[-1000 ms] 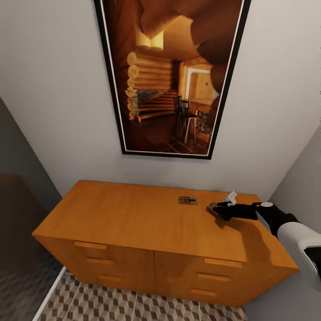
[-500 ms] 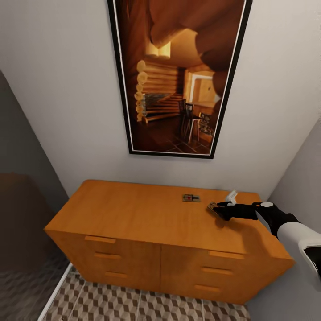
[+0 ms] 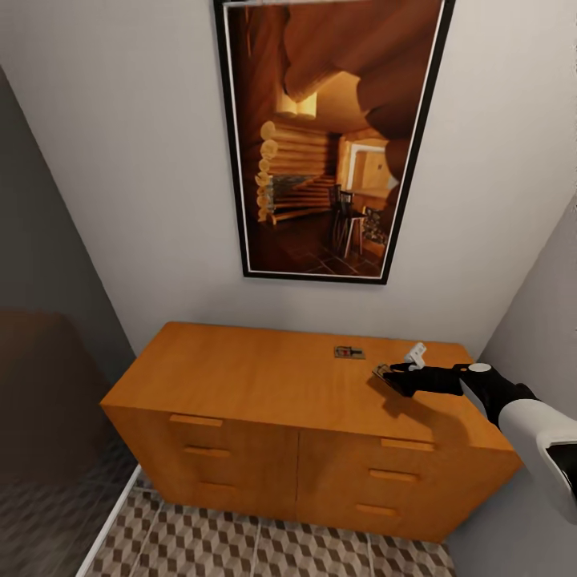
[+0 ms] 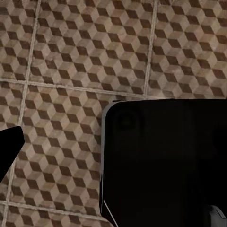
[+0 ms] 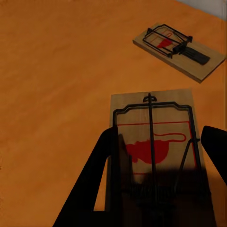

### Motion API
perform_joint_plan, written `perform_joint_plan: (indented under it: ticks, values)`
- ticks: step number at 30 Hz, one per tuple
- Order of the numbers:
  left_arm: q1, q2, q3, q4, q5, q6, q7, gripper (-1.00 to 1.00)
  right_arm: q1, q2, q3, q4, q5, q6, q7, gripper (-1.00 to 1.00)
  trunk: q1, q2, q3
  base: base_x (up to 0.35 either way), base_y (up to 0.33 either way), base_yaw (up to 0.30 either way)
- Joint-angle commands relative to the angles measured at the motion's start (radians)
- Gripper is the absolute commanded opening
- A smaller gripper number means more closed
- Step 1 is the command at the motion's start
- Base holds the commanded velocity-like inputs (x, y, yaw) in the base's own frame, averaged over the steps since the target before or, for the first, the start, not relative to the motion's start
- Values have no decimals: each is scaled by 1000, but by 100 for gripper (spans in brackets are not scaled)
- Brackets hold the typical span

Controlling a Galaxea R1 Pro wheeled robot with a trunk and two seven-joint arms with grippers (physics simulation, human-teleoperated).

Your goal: Take the four mousetraps from the cabinet in the bathroom and place them on the bathroom floor. Make sure all four end up on the same floor surface, and ensure that at least two of them are either under or directly next to the same bathroom sink.

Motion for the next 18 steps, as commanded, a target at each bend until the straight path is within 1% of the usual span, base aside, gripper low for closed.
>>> perform_joint_plan:
  ticks: [1,4,6,18]
  values:
    - [-1,0,2,2,-11,-4,9,100,-1,0,1,-1,7,-6,1,-100,1,-2,0,-3,2,0]
    - [-1,0,2,2,-11,-4,9,100,-1,0,1,-1,7,-6,1,-100,1,-2,5,-64,1,0]
    - [-1,0,2,2,-11,-4,9,100,-1,0,1,-1,7,-6,1,-100,1,-2,8,-225,0,0]
    - [-1,0,2,2,-11,-4,9,100,-1,0,1,-1,7,-6,1,-100,1,-2,28,-328,0,0]
